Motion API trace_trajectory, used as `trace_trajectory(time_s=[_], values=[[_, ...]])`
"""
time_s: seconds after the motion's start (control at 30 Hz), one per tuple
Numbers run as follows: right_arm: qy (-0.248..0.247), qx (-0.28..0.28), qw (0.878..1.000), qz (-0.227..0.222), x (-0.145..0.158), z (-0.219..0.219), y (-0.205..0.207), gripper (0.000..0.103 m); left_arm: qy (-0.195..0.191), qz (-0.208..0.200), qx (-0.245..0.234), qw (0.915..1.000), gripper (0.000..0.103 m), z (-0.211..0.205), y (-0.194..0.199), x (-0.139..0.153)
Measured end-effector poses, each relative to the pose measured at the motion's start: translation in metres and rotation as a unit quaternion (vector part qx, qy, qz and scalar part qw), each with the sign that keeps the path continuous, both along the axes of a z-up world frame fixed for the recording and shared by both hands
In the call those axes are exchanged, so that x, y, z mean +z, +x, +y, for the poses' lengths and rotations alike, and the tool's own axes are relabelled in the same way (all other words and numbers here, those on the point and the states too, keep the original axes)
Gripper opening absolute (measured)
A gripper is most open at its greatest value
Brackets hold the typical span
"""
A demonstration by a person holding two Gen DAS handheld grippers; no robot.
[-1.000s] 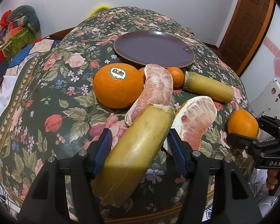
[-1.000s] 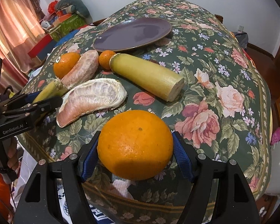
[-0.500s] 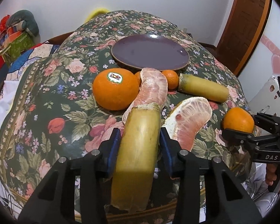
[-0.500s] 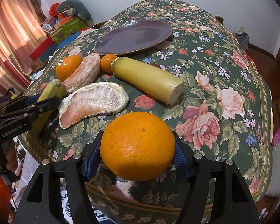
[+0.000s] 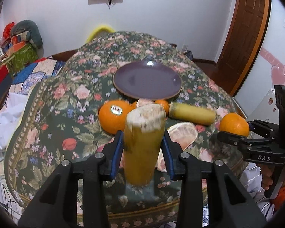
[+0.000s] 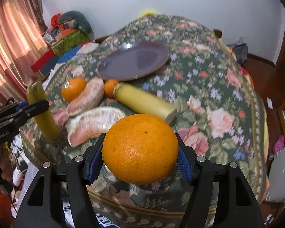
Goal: Organize fruits
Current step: 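Carry the cylinder with left tool while right tool carries the orange to the plate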
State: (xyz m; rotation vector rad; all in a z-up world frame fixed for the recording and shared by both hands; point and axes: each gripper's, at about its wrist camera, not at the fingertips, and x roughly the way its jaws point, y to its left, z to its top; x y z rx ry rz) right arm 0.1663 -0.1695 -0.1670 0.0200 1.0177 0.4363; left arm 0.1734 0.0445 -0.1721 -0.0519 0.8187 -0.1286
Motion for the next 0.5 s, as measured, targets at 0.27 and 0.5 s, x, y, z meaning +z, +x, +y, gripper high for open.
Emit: trace_trajectory(time_s=[0.27,0.5], values=[[0.012,-0.011,0.998,-0.055,0.035,-0.003,0.012,0.063,-0.011,-0.030,-0.002,0.9995,0.038,-0.004,0.003,0.021],[0.010,-0.013,0.996,-0.086,0.050,-0.002,0.026,0.063,-0.020,-0.058,-0.001,0.9981,0.038,-0.004,0.010,0.039]])
